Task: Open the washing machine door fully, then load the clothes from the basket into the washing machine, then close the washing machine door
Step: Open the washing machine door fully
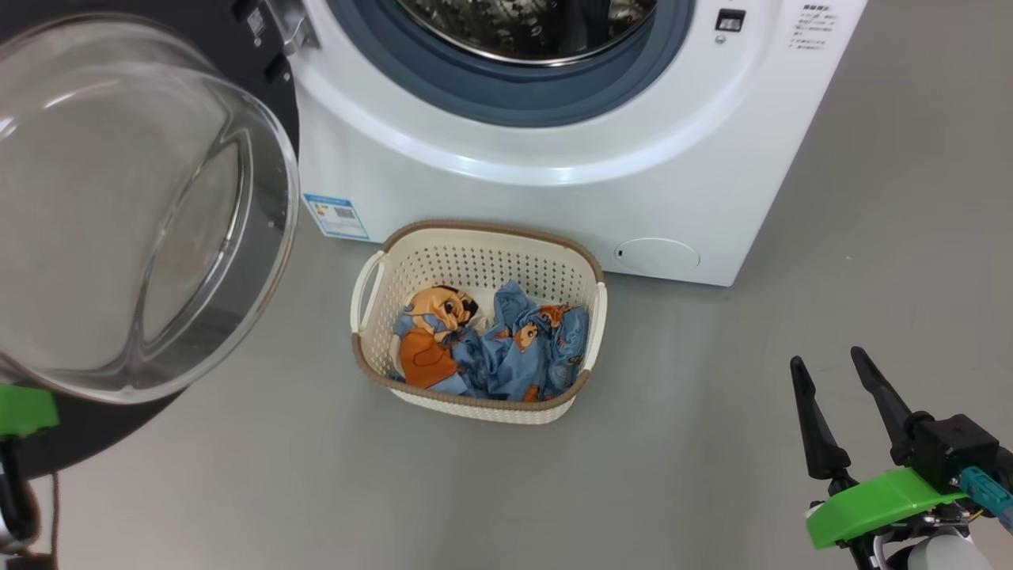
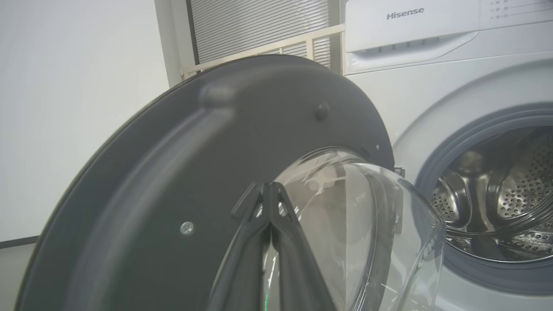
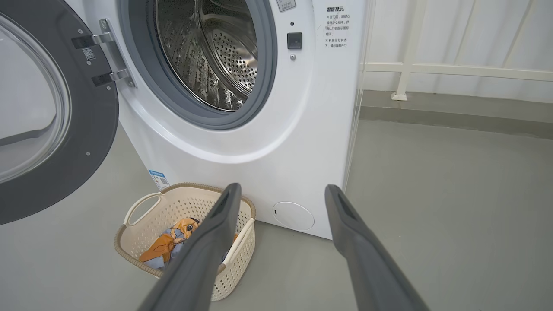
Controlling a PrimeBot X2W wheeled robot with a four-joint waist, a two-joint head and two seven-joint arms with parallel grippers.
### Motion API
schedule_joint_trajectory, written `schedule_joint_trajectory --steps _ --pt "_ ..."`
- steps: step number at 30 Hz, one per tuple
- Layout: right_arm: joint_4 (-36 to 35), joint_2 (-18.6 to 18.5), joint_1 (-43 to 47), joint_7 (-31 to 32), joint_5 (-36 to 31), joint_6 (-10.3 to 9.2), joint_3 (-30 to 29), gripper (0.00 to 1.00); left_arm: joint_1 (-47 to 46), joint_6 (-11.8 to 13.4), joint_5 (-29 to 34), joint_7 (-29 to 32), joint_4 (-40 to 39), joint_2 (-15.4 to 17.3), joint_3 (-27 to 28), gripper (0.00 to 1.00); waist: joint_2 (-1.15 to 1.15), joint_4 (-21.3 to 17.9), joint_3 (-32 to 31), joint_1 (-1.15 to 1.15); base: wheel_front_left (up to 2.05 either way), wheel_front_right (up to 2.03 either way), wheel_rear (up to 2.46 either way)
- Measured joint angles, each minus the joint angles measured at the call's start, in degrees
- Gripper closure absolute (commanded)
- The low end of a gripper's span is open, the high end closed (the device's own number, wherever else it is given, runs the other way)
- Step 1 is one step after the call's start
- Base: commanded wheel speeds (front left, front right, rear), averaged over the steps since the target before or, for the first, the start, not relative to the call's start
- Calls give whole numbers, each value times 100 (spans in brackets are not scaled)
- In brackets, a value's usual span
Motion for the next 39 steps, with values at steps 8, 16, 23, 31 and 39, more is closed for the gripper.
schedule_joint_trajectory --steps 8,16,23,31,39 --pt "3 86 127 0 37 0 -4 0 311 -54 185 -1 -786 -142 -528 100 0 -212 -199 0 0 0 0" --pt "-31 187 132 0 110 0 -12 0 876 -76 169 -1 -1325 -310 -1016 100 0 -549 -308 0 0 0 0" --pt "-96 237 151 0 111 0 -32 0 1454 -80 102 -1 -1402 -404 -1429 100 0 -861 -349 -1 0 0 0" --pt "-213 285 230 0 111 0 -34 0 1763 -42 75 0 -1199 -472 -1522 100 0 -1210 -391 0 0 0 0" --pt "-402 333 249 0 103 0 -19 0 2270 115 -18 1 -954 -510 -1653 100 0 -1542 -484 0 0 0 0"
